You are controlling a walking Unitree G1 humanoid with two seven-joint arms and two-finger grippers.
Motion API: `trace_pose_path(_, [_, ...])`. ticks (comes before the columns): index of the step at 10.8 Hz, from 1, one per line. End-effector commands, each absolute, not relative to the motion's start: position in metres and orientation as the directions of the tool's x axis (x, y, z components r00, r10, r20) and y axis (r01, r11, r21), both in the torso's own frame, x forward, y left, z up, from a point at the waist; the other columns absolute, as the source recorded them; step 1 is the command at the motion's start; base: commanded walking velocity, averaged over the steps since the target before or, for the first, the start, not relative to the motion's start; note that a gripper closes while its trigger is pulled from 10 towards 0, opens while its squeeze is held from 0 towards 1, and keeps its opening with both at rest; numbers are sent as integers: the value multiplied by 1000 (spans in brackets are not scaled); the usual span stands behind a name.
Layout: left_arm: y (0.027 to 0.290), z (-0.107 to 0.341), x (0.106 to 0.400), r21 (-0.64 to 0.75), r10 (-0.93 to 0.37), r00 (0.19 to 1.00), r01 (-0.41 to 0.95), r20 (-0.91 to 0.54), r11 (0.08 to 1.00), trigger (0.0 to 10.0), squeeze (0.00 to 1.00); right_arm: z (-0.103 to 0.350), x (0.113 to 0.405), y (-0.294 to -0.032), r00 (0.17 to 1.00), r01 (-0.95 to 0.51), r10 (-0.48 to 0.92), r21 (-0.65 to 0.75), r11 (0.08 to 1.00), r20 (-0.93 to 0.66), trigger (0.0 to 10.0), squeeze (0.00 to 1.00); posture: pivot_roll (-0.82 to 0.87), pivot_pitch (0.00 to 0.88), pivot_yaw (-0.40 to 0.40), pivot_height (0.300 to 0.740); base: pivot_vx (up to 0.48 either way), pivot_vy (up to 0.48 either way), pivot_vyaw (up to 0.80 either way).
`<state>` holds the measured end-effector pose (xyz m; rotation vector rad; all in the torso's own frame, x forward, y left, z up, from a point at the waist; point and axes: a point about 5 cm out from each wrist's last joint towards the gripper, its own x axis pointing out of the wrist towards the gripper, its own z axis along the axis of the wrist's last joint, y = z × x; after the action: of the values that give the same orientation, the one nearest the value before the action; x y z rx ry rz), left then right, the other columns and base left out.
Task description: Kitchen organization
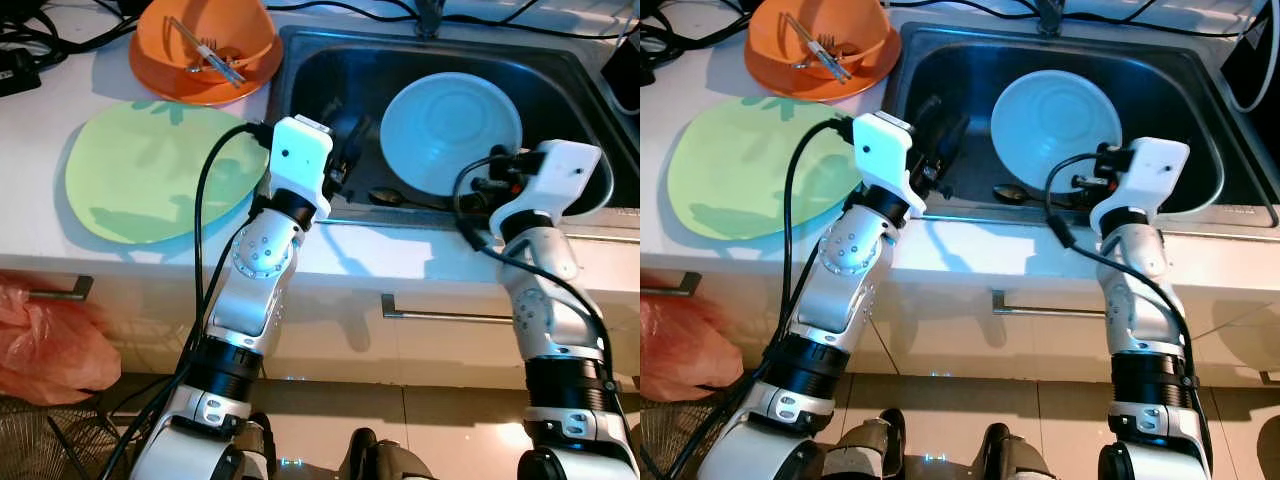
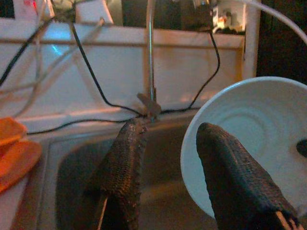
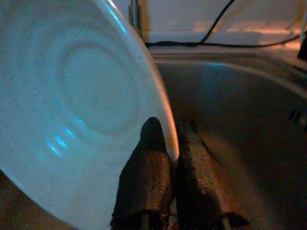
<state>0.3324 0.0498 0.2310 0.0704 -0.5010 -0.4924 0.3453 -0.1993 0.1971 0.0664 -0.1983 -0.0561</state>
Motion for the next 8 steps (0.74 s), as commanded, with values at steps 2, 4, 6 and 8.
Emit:
trace_pose_path(2, [44,218,330,194,-511,781,473,359,859,10000,0,211,350,-199,964,35,-30,-14,999,263,10000,0,182,213,-63,740,0,0,0])
trace_pose_path(4, [44,209,330,178,-528,795,498,297,849,10000,0,212,353,-199,962,28,-10,-63,998,273,10000,0,179,209,-64,740,0,0,0])
trace_pose_path(6, [45,203,325,167,-578,786,553,219,816,10000,0,215,358,-198,958,18,17,-120,993,288,10000,0,183,205,-64,740,0,0,0])
trace_pose_path(8, [51,207,324,180,-620,758,593,204,785,10000,0,212,364,-191,958,-29,74,-161,987,278,10000,0,189,195,-64,740,0,0,0])
